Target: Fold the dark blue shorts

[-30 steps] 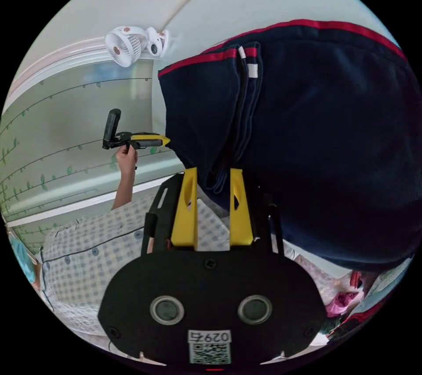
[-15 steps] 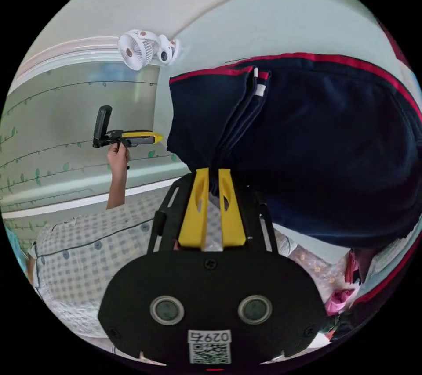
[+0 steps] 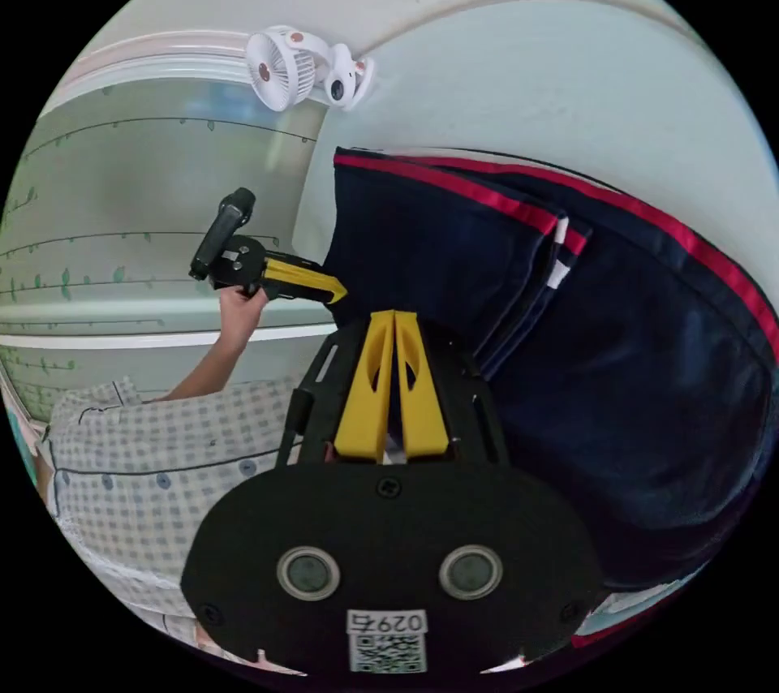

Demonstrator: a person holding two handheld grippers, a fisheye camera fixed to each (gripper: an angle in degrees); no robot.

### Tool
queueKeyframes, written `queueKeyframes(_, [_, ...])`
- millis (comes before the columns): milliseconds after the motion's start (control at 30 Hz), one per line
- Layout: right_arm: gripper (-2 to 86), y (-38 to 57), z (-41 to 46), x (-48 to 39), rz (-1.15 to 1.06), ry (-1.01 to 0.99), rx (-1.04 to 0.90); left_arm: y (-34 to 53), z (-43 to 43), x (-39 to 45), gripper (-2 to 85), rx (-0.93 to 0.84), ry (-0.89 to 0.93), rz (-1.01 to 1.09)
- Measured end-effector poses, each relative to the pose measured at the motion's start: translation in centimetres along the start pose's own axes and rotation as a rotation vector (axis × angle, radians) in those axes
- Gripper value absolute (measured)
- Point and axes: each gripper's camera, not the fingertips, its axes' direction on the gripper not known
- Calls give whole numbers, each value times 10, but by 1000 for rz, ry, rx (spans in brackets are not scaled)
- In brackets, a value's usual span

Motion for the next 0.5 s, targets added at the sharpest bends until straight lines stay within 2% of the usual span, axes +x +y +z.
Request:
queueKeyframes(100, [-5, -16, 25, 14, 31, 63, -65, 5, 2, -3, -10, 29, 25, -7])
queueKeyframes(233, [-6, 16, -12, 61, 237, -70, 173, 13, 6, -17, -10, 80, 117, -47])
queueKeyframes(333, [-5, 38, -40, 72, 335, -5, 259, 12, 7, -23, -10, 52, 168, -69])
queueKeyframes(400, [-5, 42, -51, 63, 294, 34, 299, 12, -9, -21, -10, 95, 153, -53])
queueKeyframes(500, [-5, 32, -53, 53, 206, -122, 374, 7, -57, -27, -10, 272, 111, -41])
